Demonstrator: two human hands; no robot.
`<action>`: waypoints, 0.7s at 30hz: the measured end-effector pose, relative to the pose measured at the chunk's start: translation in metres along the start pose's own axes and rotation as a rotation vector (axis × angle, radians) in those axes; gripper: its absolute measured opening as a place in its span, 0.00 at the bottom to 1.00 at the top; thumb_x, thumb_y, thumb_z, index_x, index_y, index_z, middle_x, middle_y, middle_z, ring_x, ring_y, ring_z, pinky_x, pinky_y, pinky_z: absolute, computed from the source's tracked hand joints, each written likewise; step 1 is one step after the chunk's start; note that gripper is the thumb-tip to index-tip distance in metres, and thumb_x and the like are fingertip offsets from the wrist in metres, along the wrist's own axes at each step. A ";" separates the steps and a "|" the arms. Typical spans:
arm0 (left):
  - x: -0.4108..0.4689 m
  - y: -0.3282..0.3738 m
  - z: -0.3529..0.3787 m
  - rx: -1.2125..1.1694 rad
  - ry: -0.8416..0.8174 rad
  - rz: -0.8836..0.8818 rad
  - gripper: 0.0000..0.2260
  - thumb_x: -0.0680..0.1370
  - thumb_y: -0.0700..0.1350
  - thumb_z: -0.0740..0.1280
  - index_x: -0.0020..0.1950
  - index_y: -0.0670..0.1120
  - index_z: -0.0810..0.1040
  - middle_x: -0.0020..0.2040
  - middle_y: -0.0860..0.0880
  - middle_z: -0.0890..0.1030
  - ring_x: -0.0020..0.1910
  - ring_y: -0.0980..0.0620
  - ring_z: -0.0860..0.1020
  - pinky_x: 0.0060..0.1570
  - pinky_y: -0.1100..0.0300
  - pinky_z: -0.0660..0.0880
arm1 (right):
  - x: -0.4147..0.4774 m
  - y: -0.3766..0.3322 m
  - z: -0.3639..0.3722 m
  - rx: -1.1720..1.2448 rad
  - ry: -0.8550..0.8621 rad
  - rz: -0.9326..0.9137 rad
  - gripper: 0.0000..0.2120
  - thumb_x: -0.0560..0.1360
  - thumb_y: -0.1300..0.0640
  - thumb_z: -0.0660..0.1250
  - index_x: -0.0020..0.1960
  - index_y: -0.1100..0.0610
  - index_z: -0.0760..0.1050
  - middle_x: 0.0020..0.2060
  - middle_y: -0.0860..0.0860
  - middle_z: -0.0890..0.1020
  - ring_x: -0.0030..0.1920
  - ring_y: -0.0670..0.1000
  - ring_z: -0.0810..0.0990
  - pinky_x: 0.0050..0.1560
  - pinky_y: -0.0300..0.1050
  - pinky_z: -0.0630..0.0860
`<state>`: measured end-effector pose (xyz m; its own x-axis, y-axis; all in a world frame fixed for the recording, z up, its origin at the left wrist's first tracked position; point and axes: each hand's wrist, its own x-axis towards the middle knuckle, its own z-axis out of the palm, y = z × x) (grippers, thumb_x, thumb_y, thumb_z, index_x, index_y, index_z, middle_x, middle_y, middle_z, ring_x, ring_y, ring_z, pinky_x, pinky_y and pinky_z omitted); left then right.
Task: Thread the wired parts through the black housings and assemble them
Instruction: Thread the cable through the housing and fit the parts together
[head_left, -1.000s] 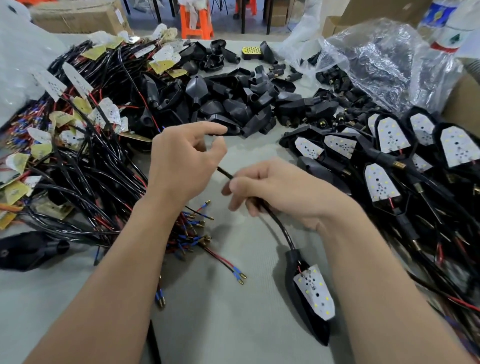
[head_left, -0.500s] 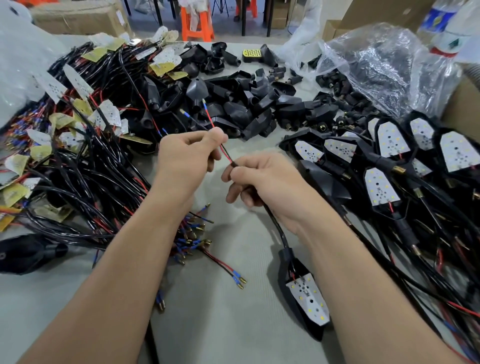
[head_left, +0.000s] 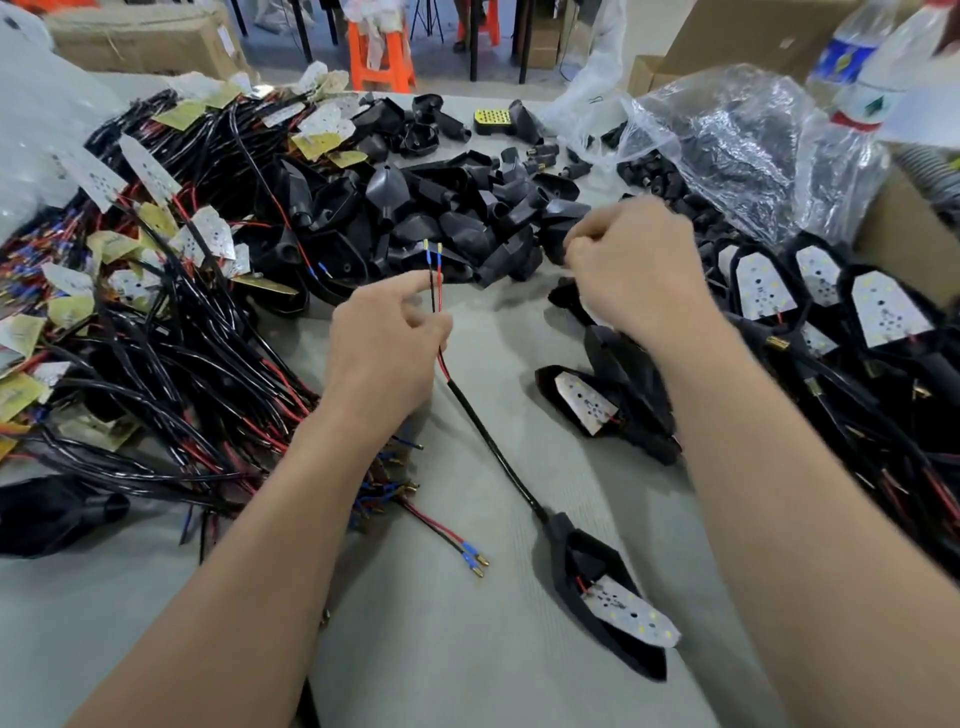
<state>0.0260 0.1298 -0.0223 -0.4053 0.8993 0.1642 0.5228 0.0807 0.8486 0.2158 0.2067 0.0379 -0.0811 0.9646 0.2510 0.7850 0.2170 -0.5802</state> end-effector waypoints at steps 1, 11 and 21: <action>-0.001 0.002 0.000 0.022 -0.007 0.026 0.16 0.78 0.43 0.70 0.64 0.54 0.82 0.33 0.56 0.84 0.33 0.54 0.82 0.46 0.54 0.82 | 0.016 0.002 -0.006 -0.155 -0.024 0.015 0.11 0.72 0.58 0.61 0.47 0.54 0.83 0.41 0.53 0.83 0.42 0.57 0.80 0.52 0.50 0.81; -0.004 0.007 0.001 0.011 -0.048 0.008 0.09 0.77 0.43 0.69 0.53 0.56 0.74 0.32 0.58 0.84 0.33 0.53 0.83 0.45 0.49 0.82 | 0.106 0.034 0.002 -0.881 -0.518 -0.280 0.15 0.72 0.67 0.61 0.52 0.58 0.84 0.49 0.57 0.83 0.46 0.61 0.81 0.46 0.49 0.80; -0.003 0.003 0.002 0.063 0.039 0.085 0.07 0.75 0.44 0.69 0.43 0.54 0.73 0.33 0.54 0.82 0.35 0.55 0.79 0.36 0.57 0.74 | 0.040 0.001 0.013 -0.197 -0.053 -0.131 0.14 0.74 0.65 0.66 0.42 0.48 0.83 0.40 0.51 0.85 0.38 0.52 0.82 0.45 0.45 0.79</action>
<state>0.0303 0.1285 -0.0216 -0.3858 0.8867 0.2549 0.6021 0.0326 0.7978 0.2055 0.2472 0.0375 -0.2179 0.9377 0.2705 0.8698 0.3123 -0.3819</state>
